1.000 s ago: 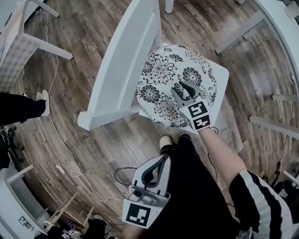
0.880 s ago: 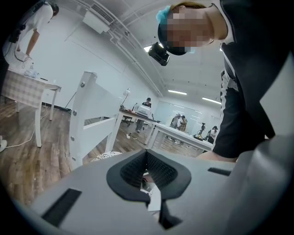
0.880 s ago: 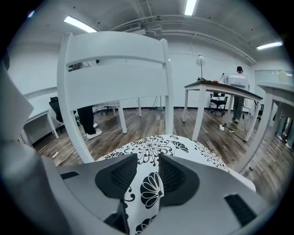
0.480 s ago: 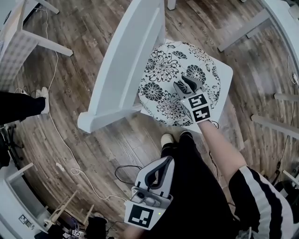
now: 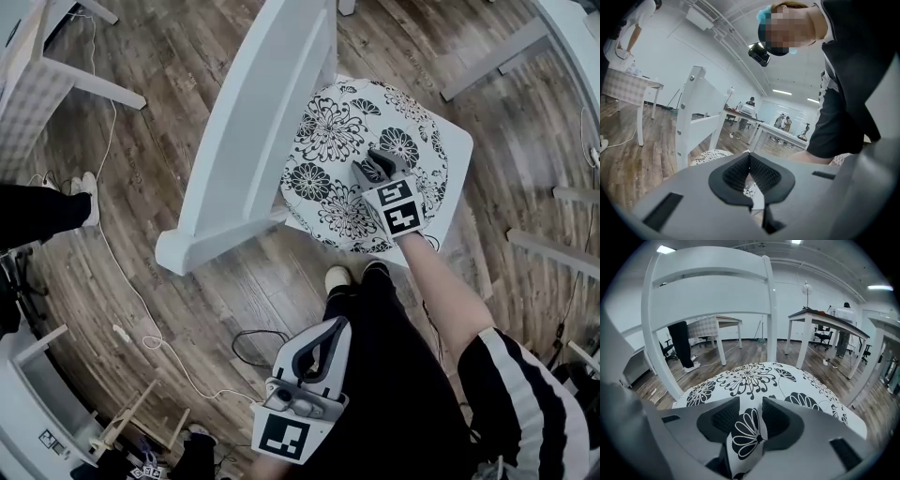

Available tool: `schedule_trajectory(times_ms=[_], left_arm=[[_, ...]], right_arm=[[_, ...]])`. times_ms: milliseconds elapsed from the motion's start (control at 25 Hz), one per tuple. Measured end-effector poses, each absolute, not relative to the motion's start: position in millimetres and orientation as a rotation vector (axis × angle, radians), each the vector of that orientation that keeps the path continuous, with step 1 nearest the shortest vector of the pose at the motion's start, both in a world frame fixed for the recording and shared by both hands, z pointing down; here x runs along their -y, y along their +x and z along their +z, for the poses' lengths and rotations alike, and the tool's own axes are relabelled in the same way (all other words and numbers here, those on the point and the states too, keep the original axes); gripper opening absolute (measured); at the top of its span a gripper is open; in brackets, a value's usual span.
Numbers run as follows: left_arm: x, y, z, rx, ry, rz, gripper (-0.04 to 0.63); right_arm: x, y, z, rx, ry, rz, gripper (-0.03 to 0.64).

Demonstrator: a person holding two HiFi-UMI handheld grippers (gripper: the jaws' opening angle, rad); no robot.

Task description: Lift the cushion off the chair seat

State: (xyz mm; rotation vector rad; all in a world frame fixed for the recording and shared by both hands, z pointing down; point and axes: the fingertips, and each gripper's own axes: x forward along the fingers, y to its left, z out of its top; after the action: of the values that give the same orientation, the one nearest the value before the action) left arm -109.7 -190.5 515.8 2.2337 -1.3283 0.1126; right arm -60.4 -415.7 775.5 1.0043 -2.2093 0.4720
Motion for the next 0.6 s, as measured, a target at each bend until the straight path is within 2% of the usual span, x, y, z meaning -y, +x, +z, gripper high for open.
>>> schedule_trajectory(times_ms=[600], left_arm=[[187, -124, 525, 1.385, 2.153, 0.114, 0.0]], right_arm=[[412, -60, 810, 2.114, 0.974, 0.527, 0.14]])
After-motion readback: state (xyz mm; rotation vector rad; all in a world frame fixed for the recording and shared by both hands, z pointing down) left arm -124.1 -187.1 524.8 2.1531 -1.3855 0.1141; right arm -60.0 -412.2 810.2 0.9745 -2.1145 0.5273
